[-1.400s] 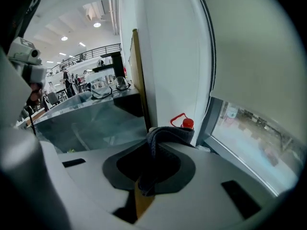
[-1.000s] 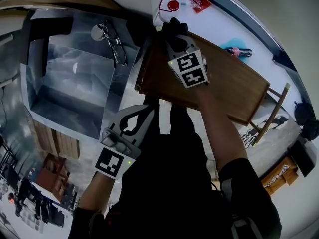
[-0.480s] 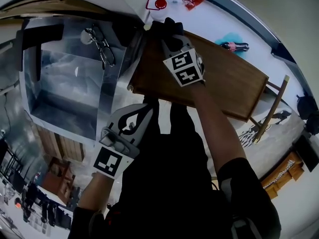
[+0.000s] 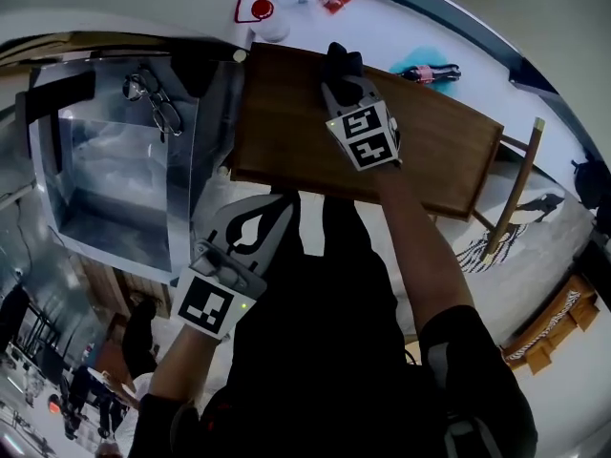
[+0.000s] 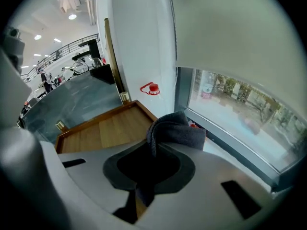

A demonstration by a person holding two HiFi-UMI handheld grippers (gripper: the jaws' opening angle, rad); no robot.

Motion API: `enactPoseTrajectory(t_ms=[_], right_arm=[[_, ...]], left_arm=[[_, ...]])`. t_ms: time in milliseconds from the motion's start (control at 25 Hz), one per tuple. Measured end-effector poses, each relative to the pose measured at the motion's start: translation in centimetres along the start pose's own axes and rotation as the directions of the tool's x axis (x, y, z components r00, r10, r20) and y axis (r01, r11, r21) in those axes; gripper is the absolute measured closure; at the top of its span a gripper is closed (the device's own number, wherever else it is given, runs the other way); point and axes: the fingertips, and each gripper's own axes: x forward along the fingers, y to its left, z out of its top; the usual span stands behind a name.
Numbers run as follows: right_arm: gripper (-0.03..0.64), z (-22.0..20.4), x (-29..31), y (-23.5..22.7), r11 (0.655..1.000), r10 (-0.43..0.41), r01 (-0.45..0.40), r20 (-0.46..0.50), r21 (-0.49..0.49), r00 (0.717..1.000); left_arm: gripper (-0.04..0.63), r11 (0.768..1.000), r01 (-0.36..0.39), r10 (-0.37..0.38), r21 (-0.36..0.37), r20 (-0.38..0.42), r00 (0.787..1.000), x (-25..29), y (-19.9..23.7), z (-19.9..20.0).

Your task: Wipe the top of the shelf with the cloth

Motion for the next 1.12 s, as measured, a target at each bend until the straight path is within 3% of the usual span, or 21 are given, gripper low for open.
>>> enactPoseTrajectory(t_ms=[640, 1120], right_arm=[[0.586, -9.5, -8.3, -10.1, 0.986, -0.117, 0.12, -0.027, 0.12, 0.993], [0.586, -15.0, -13.6, -15.9, 0.952, -0.179, 0.184, -0.045, 0.243, 0.983]], left_arm=[[0.575, 0.993, 0.106, -0.103, 0.057, -0.046, 0.994, 7.7, -7.8, 1.3], [0.575, 0.98, 0.176, -0.169, 0.09, -0.083, 0.982, 12.3, -12.5, 1.5]])
